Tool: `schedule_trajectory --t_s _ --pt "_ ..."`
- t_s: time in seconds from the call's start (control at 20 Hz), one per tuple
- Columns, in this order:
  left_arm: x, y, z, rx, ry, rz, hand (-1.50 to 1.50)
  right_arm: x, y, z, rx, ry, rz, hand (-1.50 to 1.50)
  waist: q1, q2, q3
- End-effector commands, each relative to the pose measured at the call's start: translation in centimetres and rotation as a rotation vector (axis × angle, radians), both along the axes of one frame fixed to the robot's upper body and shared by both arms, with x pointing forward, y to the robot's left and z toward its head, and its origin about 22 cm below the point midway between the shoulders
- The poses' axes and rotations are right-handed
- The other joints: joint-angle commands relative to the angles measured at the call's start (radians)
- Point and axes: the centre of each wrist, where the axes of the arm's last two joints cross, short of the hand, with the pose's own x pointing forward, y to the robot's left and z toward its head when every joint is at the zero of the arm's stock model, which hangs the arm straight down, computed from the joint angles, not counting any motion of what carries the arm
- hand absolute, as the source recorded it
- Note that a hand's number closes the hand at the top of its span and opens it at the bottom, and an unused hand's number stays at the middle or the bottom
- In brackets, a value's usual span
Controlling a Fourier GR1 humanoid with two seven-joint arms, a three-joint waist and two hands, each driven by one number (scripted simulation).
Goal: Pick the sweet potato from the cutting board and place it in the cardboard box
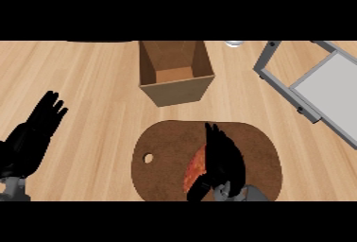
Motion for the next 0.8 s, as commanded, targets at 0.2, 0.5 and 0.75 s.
schedule_trajectory --t_s 0.2,0.5,0.75 --pt "-0.2 0.7 -0.2 0.012 -0.008 -0.006 0.0 0.3 1.3 0.1 -0.09 0.115 -0.157 -1.5 0.002 0.0 0.0" --pt "-1.6 0.0 1.6 -0.011 -0.002 -0.001 0.0 -0.3 2.3 -0.8 -0.087 0.039 -0.115 1.5 0.008 -0.001 0.001" --pt "0.1 0.1 0.7 0.002 -0.001 0.003 0.0 0.3 1.5 0.1 -0.112 0.001 -0.085 1.5 -0.005 0.0 0.001"
